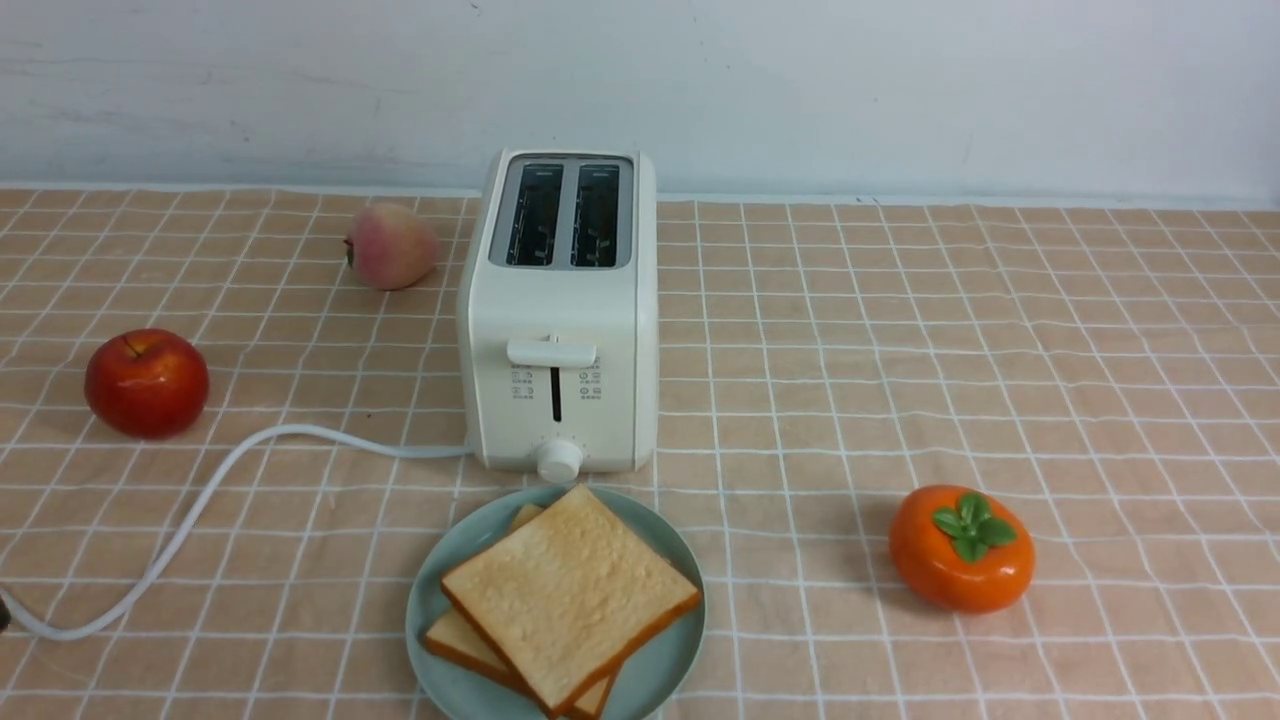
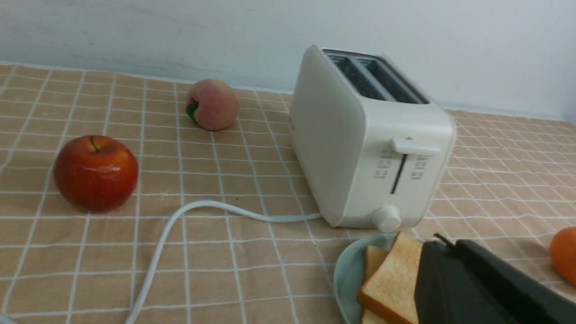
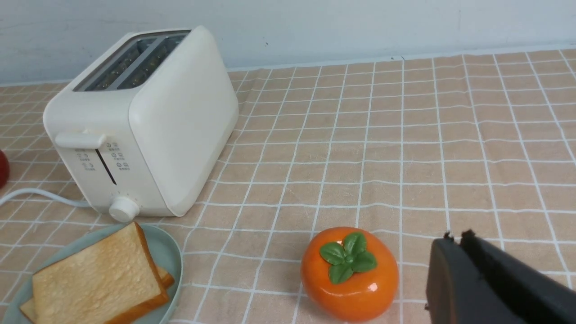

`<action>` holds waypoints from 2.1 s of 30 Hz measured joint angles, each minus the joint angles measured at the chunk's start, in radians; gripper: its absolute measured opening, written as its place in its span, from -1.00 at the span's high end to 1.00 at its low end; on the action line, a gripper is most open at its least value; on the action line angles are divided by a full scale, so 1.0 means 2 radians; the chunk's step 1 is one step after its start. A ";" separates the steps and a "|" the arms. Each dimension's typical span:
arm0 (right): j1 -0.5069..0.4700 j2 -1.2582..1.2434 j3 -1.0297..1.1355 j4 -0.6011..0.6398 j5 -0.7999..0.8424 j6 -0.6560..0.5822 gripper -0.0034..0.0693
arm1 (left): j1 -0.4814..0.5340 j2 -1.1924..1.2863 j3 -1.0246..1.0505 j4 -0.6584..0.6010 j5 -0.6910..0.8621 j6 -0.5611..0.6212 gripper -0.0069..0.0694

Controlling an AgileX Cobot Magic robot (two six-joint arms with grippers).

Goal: Take toasted bread from bread machine on light coffee tablecloth place on plate.

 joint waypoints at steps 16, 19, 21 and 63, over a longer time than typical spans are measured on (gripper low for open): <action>0.000 -0.001 0.000 0.002 0.000 0.000 0.78 | 0.099 -0.077 0.164 0.001 0.018 0.003 0.81; 0.000 -0.001 0.000 0.002 0.000 0.000 0.77 | 0.099 -0.077 0.164 0.001 0.018 0.003 0.79; 0.000 -0.001 0.000 0.002 0.000 0.000 0.76 | 0.099 -0.077 0.164 0.001 0.018 0.003 0.79; 0.055 -0.126 0.108 -0.355 -0.058 0.360 0.62 | 0.099 -0.077 0.164 0.001 0.018 0.003 0.69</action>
